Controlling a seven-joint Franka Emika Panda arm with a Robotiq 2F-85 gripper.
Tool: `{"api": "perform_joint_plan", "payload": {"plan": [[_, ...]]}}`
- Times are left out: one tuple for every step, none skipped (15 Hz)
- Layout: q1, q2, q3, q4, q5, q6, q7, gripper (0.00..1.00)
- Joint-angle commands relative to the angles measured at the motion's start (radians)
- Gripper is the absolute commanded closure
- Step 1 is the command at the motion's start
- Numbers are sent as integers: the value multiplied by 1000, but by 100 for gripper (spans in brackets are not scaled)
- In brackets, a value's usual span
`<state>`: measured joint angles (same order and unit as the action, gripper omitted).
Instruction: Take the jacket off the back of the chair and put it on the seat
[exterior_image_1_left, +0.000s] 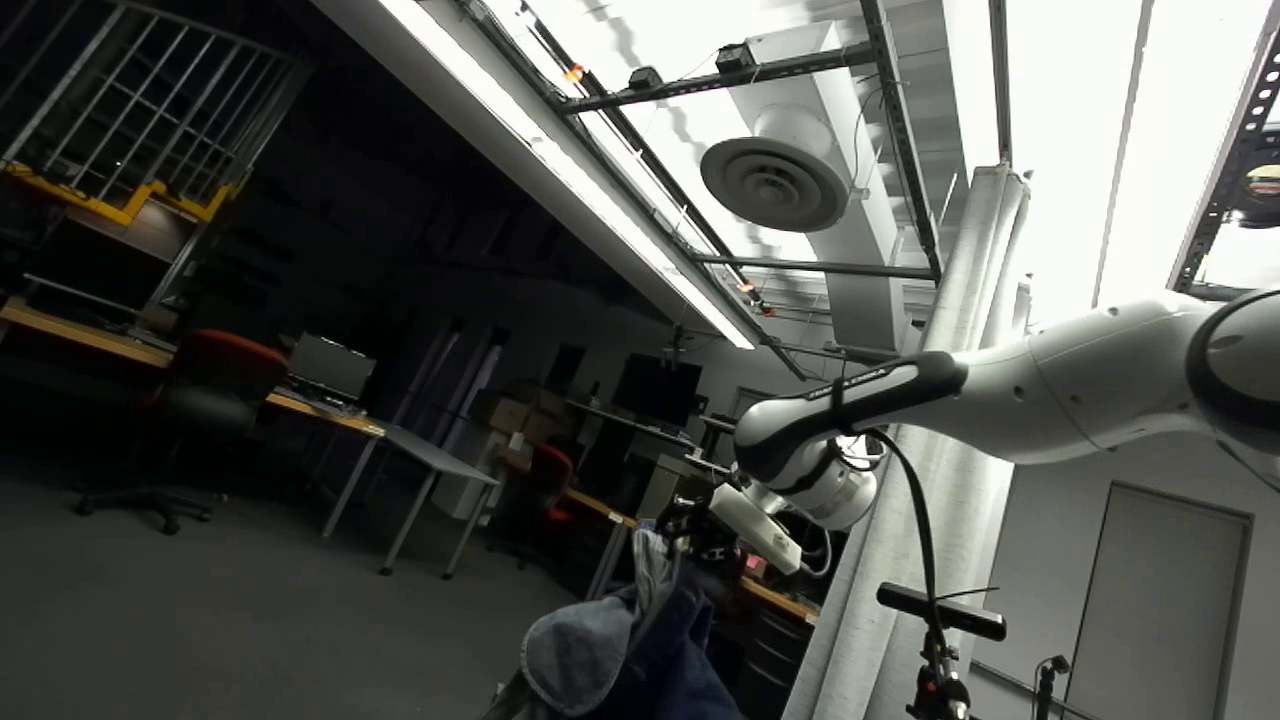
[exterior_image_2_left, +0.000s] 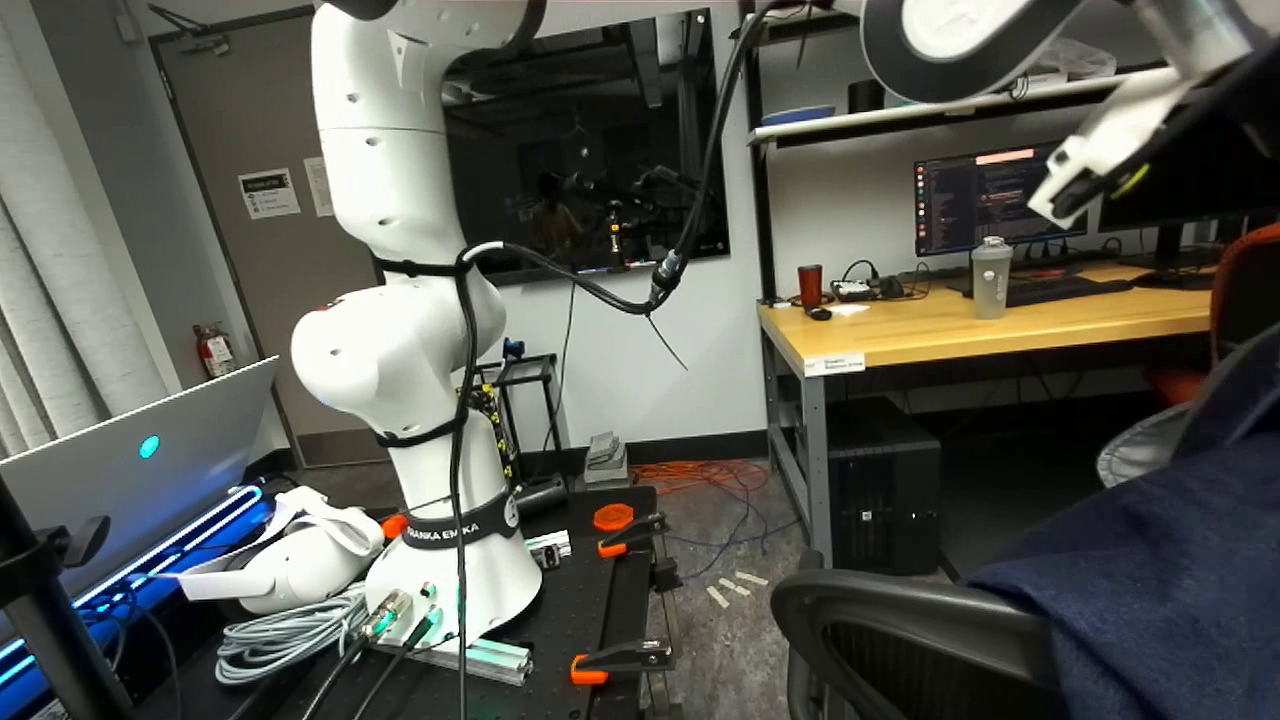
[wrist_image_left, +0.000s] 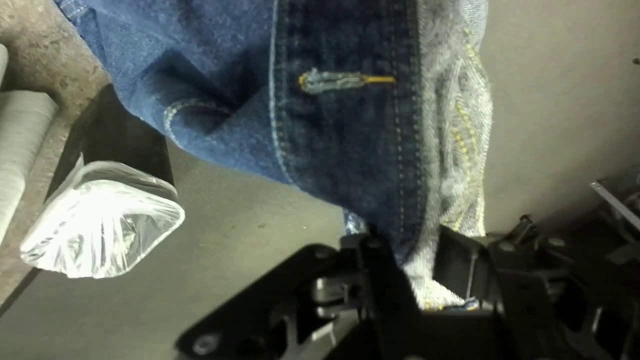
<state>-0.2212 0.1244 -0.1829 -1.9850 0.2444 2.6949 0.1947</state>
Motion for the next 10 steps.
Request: {"api": "perform_joint_plan", "payload": {"plan": [[44, -207, 31, -162, -23, 75, -74, 96], [58, -240, 44, -181, -13, 82, -105, 96], [73, -257, 55, -187, 1, 87, -132, 96], [90, -267, 62, -184, 18, 77, -158, 96], [107, -273, 67, -176, 33, 73, -173, 96], [123, -272, 71, -163, 48, 65, -184, 96], [136, -272, 74, -153, 56, 64, -189, 96], [146, -271, 80, -138, 52, 63, -183, 96], [157, -272, 81, -126, 56, 58, -190, 96], [166, -277, 83, -112, 59, 48, -193, 96]]}}
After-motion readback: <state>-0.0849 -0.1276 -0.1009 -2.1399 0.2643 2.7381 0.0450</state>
